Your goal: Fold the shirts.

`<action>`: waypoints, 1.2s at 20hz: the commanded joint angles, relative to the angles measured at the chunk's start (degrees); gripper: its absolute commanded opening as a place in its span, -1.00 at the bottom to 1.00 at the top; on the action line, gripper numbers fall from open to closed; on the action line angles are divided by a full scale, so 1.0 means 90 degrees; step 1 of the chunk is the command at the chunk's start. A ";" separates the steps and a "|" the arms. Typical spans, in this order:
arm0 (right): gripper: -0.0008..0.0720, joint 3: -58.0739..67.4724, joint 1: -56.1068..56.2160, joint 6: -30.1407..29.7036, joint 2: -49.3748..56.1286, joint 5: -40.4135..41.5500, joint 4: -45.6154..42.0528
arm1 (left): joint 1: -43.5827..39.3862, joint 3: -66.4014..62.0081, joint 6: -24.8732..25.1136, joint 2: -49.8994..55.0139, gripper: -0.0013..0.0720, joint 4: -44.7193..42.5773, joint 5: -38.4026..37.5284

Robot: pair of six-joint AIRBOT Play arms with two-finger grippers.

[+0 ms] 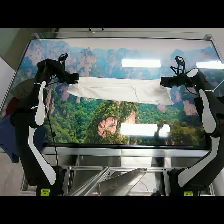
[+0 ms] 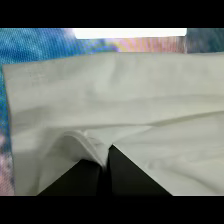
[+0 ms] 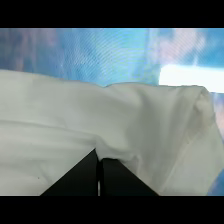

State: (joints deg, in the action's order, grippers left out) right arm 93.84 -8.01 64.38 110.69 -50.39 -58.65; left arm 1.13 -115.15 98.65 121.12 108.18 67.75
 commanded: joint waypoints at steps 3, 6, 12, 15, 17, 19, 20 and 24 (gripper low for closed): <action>0.35 0.0534 -0.0032 0.0277 0.0027 -0.0925 -0.0272 | -0.0102 0.0000 -0.0019 -0.0158 0.91 -0.0005 0.0231; 0.94 0.1020 -0.0442 0.0933 0.0034 -0.1423 -0.0457 | -0.0090 -0.0017 -0.0019 -0.0525 0.91 -0.0024 0.0260; 0.95 0.1025 -0.1197 0.0571 0.0758 -0.2679 0.0835 | 0.0168 -0.0024 -0.0044 -0.1144 0.91 -0.0070 0.0250; 0.95 0.1025 -0.1095 0.0483 0.1120 -0.2778 0.1309 | 0.0221 -0.0024 -0.0260 -0.1214 0.91 -0.0010 0.0316; 0.95 0.1025 -0.0964 0.0304 0.1256 -0.2701 0.1644 | 0.0102 -0.0022 -0.0255 -0.1214 0.91 0.0163 0.0369; 0.89 0.1027 -0.0811 0.0151 0.1273 -0.2470 0.1885 | -0.0124 -0.0022 -0.0245 -0.1212 0.46 0.0338 0.0289; 0.38 0.1042 -0.0750 0.0117 0.1273 -0.2375 0.1996 | -0.0301 -0.0022 -0.0206 -0.1192 -0.14 0.0316 0.0175; -0.92 0.1185 -0.0646 -0.0180 0.1209 -0.2514 0.2567 | -0.1183 -0.0012 -0.0058 -0.0831 -0.67 0.0316 -0.0386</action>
State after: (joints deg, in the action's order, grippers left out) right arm 103.55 -14.55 64.62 121.93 -72.14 -41.01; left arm -4.93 -115.31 97.43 111.68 110.56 67.48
